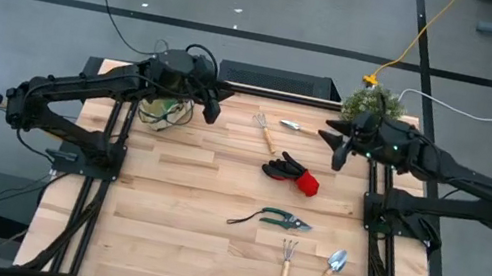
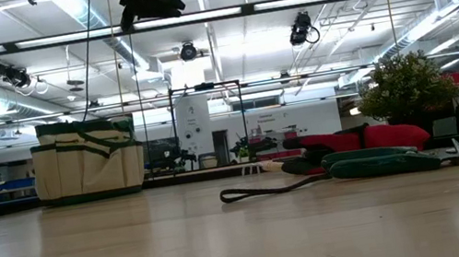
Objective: Pick & Place Garden tools in Gardening bag
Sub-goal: Put the top brown trowel into the gardening bag
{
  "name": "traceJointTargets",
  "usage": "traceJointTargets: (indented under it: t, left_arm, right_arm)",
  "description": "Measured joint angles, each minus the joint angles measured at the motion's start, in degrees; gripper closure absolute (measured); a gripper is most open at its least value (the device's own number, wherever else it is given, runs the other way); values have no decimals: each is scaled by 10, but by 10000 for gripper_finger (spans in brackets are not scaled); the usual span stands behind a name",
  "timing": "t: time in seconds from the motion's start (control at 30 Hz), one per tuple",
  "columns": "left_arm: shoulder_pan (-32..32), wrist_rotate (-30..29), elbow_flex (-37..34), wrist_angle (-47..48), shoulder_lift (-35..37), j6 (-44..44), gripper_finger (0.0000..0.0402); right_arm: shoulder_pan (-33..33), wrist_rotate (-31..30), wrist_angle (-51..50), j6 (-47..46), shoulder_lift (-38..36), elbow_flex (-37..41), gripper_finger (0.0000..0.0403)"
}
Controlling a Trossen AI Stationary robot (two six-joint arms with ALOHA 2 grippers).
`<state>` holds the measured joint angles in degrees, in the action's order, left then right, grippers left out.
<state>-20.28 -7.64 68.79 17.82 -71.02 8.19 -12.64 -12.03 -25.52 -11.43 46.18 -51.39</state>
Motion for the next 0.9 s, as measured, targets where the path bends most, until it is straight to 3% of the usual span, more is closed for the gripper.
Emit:
traceJointTargets:
  t: [0.37,0.9]
  left_arm:
    - [0,0,0,-1,0,0,287]
    - [0,0,0,-1,0,0,287]
  right_arm:
    - [-75,91,-94,61,91,-98,183]
    - [-214,185,-139,178,179,-107,183]
